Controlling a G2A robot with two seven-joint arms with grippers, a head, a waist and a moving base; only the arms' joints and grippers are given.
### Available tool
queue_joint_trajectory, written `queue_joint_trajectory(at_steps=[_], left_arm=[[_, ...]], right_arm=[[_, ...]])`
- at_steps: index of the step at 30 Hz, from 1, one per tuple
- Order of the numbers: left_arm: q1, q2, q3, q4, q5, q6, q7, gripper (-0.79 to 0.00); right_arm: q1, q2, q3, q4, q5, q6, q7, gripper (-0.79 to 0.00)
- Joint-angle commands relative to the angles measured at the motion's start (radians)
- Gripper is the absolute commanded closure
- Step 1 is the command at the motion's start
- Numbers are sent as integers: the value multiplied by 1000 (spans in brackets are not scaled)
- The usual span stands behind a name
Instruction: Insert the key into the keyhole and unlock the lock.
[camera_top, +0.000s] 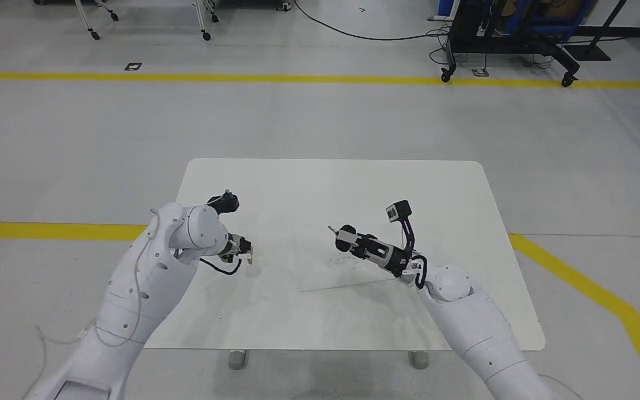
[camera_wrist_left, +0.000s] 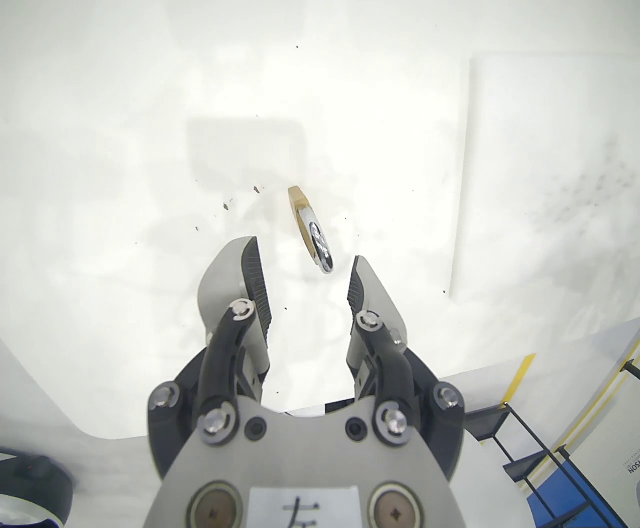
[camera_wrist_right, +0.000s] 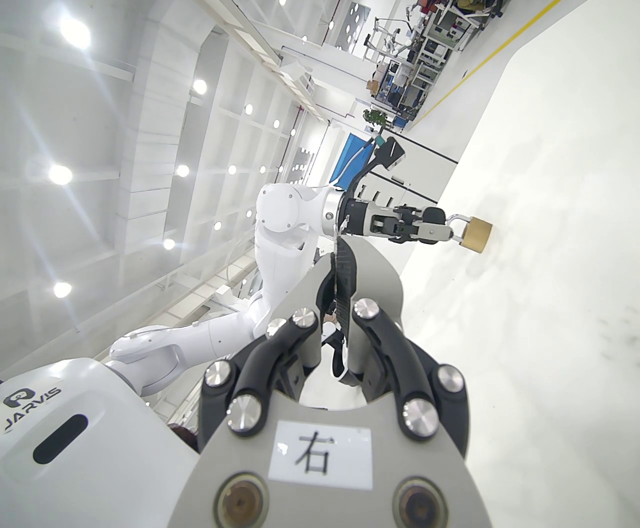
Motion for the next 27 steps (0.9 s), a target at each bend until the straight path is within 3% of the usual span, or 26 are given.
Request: queue_joint_trajectory(at_steps=[1, 10, 12, 13, 27], left_arm=[[-9, -4, 7, 21, -9, 8, 4, -314], [-35, -19, 53, 75, 4, -4, 7, -259], [-41, -21, 61, 80, 14, -15, 7, -151], [-43, -22, 61, 79, 11, -17, 9, 0], [-48, -25, 74, 66, 45, -62, 7, 0]], right_arm=[[0, 0, 0, 0, 0, 0, 0, 0], [0, 0, 0, 0, 0, 0, 0, 0], [0, 0, 0, 0, 0, 0, 0, 0], [0, 0, 0, 0, 0, 0, 0, 0], [0, 0, 0, 0, 0, 0, 0, 0]])
